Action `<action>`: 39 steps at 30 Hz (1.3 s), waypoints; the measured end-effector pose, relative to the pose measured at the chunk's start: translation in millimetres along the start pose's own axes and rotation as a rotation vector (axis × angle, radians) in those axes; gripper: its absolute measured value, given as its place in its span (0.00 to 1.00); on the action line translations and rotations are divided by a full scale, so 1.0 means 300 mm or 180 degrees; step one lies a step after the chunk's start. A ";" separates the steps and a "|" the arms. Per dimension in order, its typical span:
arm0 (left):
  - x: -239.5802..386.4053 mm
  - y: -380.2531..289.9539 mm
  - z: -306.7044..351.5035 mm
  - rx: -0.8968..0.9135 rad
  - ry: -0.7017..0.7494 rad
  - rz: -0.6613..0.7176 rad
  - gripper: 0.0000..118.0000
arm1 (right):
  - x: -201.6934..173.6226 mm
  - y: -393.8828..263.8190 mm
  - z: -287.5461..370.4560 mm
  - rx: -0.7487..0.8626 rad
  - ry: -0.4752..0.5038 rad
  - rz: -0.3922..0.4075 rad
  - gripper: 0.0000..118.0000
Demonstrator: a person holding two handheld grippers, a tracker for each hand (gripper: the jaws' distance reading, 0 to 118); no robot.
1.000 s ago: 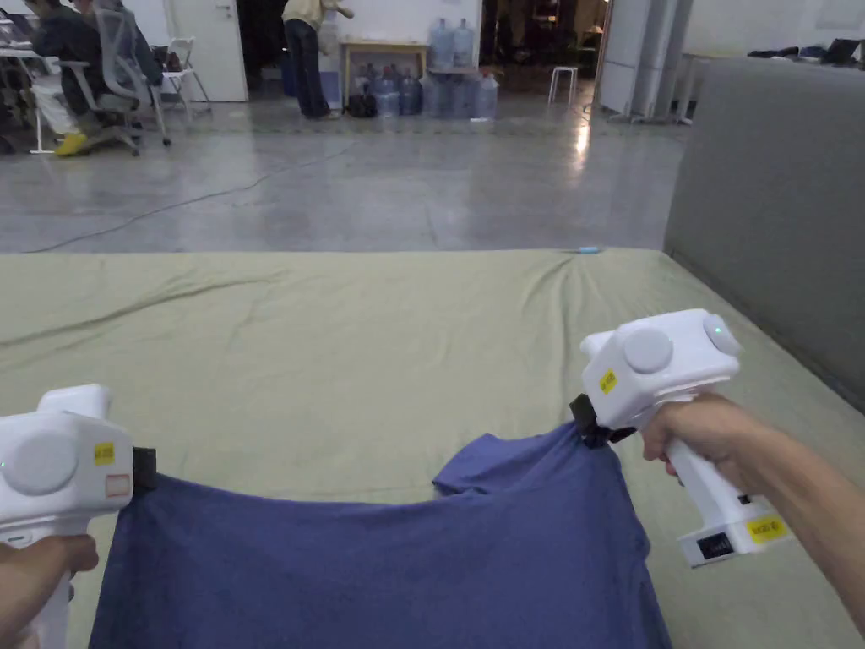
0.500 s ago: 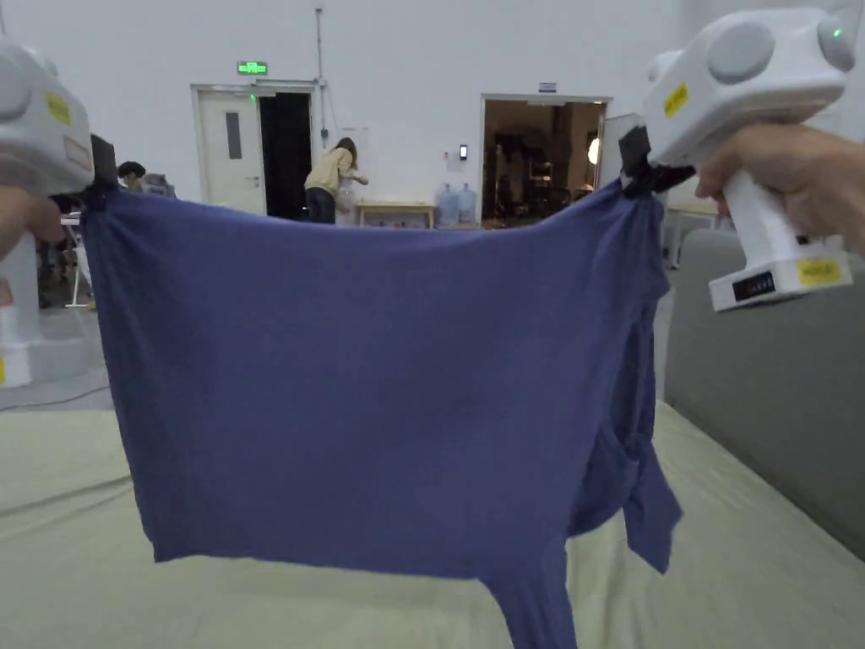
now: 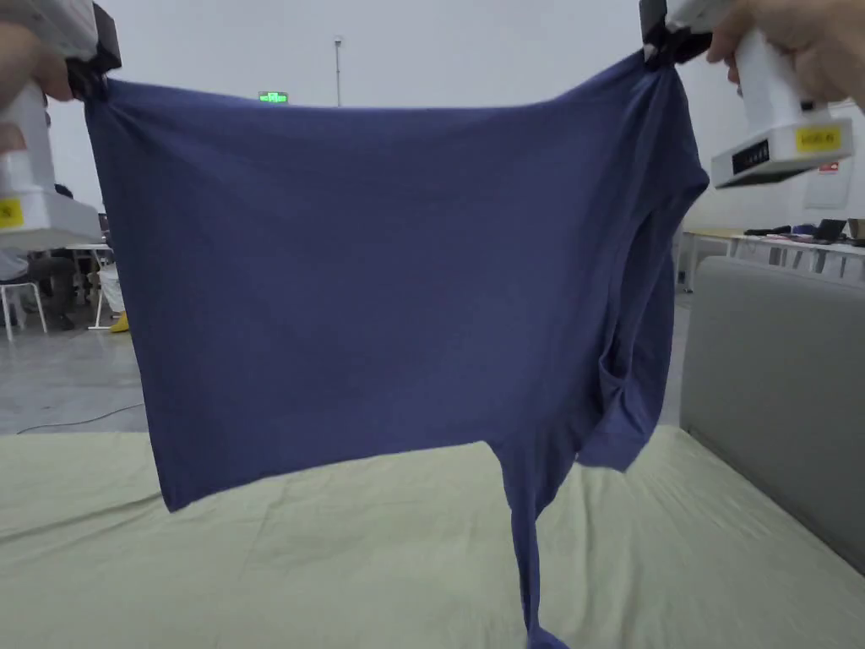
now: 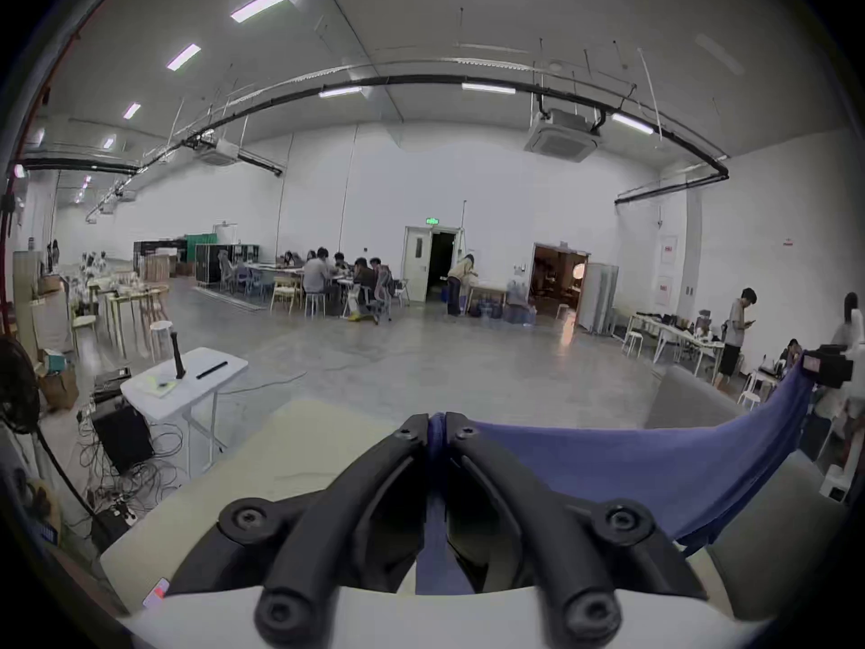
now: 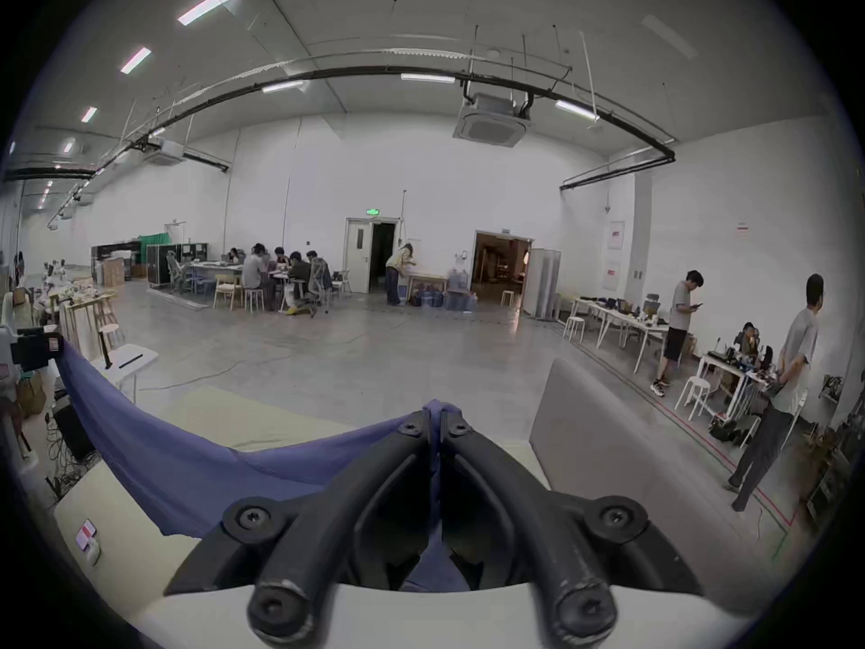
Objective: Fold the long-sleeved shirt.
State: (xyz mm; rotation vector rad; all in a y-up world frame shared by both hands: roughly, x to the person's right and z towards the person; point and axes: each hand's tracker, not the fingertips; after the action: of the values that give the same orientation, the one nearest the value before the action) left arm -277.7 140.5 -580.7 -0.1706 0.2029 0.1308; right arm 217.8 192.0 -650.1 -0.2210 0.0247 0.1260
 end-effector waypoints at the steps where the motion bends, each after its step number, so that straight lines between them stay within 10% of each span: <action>1: -0.005 -0.037 -0.021 -0.0044 -0.0006 -0.0021 0.00 | -0.002 -0.041 -0.021 -0.0034 0.0045 -0.0014 0.00; 15: -0.055 -0.749 -0.139 -0.0943 -0.0251 0.0003 0.00 | 0.003 -0.756 -0.248 -0.0968 0.0302 -0.0372 0.00; 30: -0.173 -1.249 0.478 -0.1514 -0.0605 -0.0384 0.00 | 0.002 -1.307 0.414 -0.1197 0.0844 -0.0010 0.00; 39: -0.256 -1.670 0.740 -0.2488 -0.0658 -0.0524 0.00 | -0.055 -1.805 0.732 -0.2343 0.1175 0.0469 0.00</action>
State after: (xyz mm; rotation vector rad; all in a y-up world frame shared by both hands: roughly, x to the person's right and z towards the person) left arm -237.3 -317.3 -272.6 -0.9453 -0.0795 0.0572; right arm 272.8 -285.9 -317.8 -0.9772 0.3660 0.2373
